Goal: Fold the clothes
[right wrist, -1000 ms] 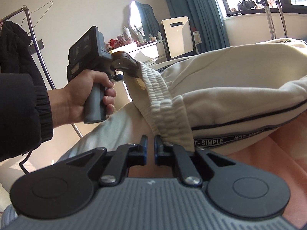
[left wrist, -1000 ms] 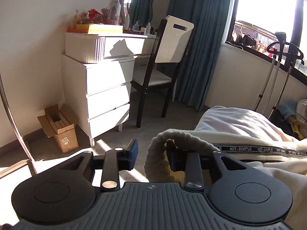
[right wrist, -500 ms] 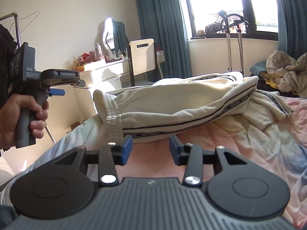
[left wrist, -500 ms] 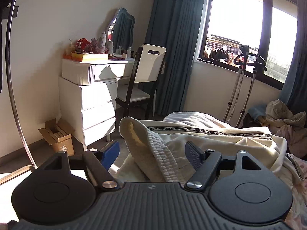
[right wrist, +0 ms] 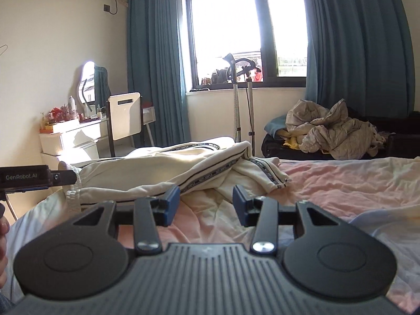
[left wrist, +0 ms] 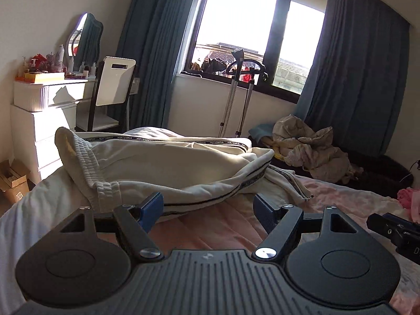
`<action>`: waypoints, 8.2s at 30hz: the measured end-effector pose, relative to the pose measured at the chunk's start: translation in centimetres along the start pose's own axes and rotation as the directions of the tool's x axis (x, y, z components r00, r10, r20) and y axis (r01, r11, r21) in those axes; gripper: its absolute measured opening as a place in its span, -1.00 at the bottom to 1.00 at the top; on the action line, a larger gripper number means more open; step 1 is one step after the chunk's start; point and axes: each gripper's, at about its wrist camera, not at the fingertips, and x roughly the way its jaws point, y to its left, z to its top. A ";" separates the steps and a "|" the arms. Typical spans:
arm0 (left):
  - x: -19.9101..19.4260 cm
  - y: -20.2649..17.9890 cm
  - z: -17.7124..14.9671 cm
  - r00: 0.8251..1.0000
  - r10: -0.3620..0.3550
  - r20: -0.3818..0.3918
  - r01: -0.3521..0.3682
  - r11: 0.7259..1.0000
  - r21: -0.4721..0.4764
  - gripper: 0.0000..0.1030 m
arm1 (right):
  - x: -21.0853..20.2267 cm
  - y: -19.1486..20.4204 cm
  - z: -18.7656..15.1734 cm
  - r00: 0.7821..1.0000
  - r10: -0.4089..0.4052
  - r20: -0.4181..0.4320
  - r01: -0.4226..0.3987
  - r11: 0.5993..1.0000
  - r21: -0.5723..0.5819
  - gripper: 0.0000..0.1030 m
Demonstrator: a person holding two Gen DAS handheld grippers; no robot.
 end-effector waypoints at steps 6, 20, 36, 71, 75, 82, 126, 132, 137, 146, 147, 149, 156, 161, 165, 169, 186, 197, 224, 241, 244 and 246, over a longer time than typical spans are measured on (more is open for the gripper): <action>0.7 -1.8 -3.1 0.998 0.005 0.063 -0.009 0.998 0.067 0.55 | -0.6 -3.9 -2.0 0.997 -0.079 0.012 0.079 0.996 0.047 0.00; 1.3 -2.4 -6.1 0.998 0.005 0.068 -0.015 0.989 0.147 0.68 | 0.2 -3.7 -2.9 0.989 -0.145 0.019 0.144 0.987 0.071 0.22; 1.2 -2.8 -6.4 0.999 0.010 0.044 -0.018 0.984 0.176 0.75 | 0.2 -3.8 -3.2 0.994 -0.113 -0.004 0.112 0.988 0.102 0.57; 44.6 -19.2 2.5 0.984 0.065 -0.164 0.054 0.773 0.632 -0.57 | 11.6 -11.8 -6.2 0.973 -0.182 -0.140 0.214 0.939 0.271 1.00; 41.1 -19.7 3.4 0.988 0.007 -0.152 0.091 0.777 0.624 -0.83 | 13.0 -12.8 -6.9 0.966 -0.192 -0.174 0.236 0.928 0.289 1.00; 28.1 -17.9 7.1 0.986 -0.119 -0.117 0.164 0.820 0.549 -0.83 | 11.1 -13.3 -6.1 0.967 -0.224 -0.125 0.253 0.914 0.317 1.00; 15.3 -2.2 -7.5 0.957 -0.217 -0.191 0.230 0.972 0.047 -0.81 | 35.2 -18.8 0.4 0.969 -0.002 -0.245 0.176 0.702 0.690 0.45; 15.6 -2.3 -7.7 0.953 -0.257 -0.163 0.270 0.961 0.064 -0.81 | 36.7 -19.6 1.9 0.960 -0.142 -0.243 0.267 0.728 0.632 -0.80; 14.5 -1.5 -6.5 0.914 -0.387 -0.121 0.387 0.922 -0.026 -0.81 | 30.7 -19.3 7.0 0.972 -0.232 -0.045 0.217 0.797 0.563 -0.89; 9.9 -2.1 -5.6 0.870 -0.490 -0.062 0.491 0.871 0.020 -0.60 | 14.0 -24.9 9.2 0.867 -0.487 0.102 0.333 0.721 0.608 -0.89; 9.5 -2.2 -5.7 0.871 -0.487 -0.070 0.490 0.871 0.031 -0.59 | 12.5 -25.6 8.0 0.856 -0.508 0.094 0.346 0.700 0.625 -0.89; 9.2 -2.3 -5.8 0.873 -0.479 -0.095 0.484 0.875 0.032 -0.56 | 9.9 -27.0 4.7 0.840 -0.540 0.054 0.372 0.646 0.667 -0.88; 9.3 -0.9 -6.1 0.870 -0.442 -0.218 0.444 0.895 -0.041 -0.46 | 7.4 -29.9 -9.2 0.815 -0.550 -0.182 0.420 0.346 0.839 -0.88; 8.2 0.5 -5.5 0.888 -0.395 -0.234 0.390 0.918 -0.070 -0.19 | 7.7 -30.5 -11.0 0.828 -0.521 -0.206 0.396 0.284 0.873 -0.88; 7.4 3.3 -3.8 0.923 -0.313 -0.223 0.279 0.944 -0.175 -0.06 | 7.9 -30.7 -10.5 0.837 -0.502 -0.216 0.433 0.367 0.823 -0.87; 7.1 8.3 -2.8 0.962 -0.208 -0.180 0.127 0.917 -0.378 0.34 | 8.7 -31.4 -10.1 0.846 -0.472 -0.249 0.485 0.485 0.728 -0.80; 12.4 20.0 -4.8 0.997 -0.055 -0.057 -0.024 0.471 -0.882 0.69 | 8.0 -33.2 -11.1 0.871 -0.456 -0.180 0.382 0.401 0.833 -0.76; 14.5 20.8 -3.1 0.993 0.018 -0.114 -0.106 0.535 -0.838 -0.26 | 9.7 -34.8 -11.6 0.862 -0.482 -0.161 0.392 0.430 0.813 -0.81; 4.8 28.7 -0.2 0.976 0.152 -0.159 -0.217 0.778 -0.589 -0.33 | 2.2 -36.8 -13.3 0.751 -0.563 -0.344 0.562 0.273 0.781 -0.80; 0.3 15.9 4.3 0.962 0.265 -0.063 -0.270 0.957 -0.104 0.80 | -1.7 -29.5 -6.9 0.695 -0.704 -0.150 0.640 0.509 0.575 0.08; 0.6 11.3 4.2 0.975 0.217 -0.046 -0.217 0.976 -0.012 0.80 | -1.7 -26.2 -4.4 0.767 -0.637 -0.072 0.582 0.645 0.496 0.08; 1.0 8.2 3.7 0.985 0.167 -0.043 -0.165 0.986 0.035 0.81 | -1.8 -23.8 -3.0 0.819 -0.574 -0.017 0.518 0.725 0.455 0.08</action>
